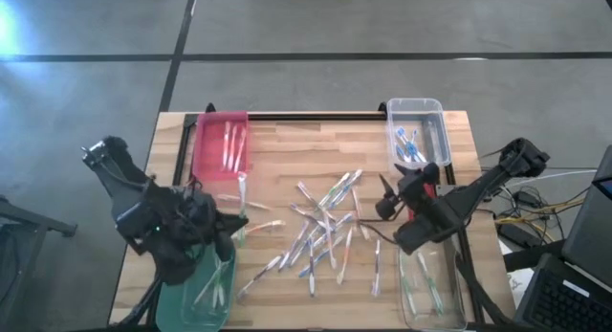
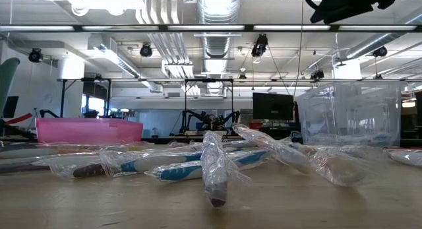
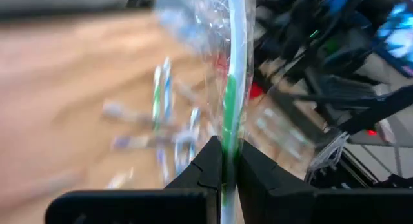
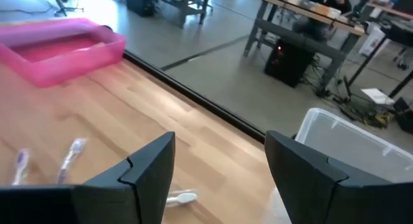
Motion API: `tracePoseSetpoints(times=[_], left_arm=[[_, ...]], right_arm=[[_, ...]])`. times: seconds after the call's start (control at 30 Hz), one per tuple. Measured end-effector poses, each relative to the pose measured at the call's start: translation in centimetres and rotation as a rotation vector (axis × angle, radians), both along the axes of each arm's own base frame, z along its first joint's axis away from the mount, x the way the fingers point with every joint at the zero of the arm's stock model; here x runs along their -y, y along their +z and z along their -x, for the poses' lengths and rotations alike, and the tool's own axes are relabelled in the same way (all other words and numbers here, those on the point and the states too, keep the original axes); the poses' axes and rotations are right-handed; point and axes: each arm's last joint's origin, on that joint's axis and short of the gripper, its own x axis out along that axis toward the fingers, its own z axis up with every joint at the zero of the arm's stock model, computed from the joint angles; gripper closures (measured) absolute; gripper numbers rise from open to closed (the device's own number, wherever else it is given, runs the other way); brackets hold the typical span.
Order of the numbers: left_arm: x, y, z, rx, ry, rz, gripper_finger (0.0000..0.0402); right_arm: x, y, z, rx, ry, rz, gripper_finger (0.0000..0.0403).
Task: Pick & Place Toothbrushes
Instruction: Put the green toothbrush into the green bin
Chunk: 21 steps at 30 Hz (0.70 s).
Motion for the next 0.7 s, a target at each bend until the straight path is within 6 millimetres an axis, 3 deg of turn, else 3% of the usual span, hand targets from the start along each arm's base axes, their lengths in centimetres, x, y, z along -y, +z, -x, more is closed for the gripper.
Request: tracePoseSetpoints(times=[0.2,0.5,0.7], left_arm=[[1.3,-2.0,1.1,-0.156,0.062,0.208,0.0376],[3.2,-4.3,1.9,-0.43,0.122,0.327,0.0376],[5.3,-5.2,3.7,-0.458,0.151,0.409,0.0376]], right_arm=[[1.1,-0.4,0.8,0.029,-0.025,-0.028,0.0163],[1.2,-1.4,1.1,0.007,-0.021,-0.1,0.0182],[1.1,-1.8,1.0,-0.011,-0.018,-0.123,0.0177]])
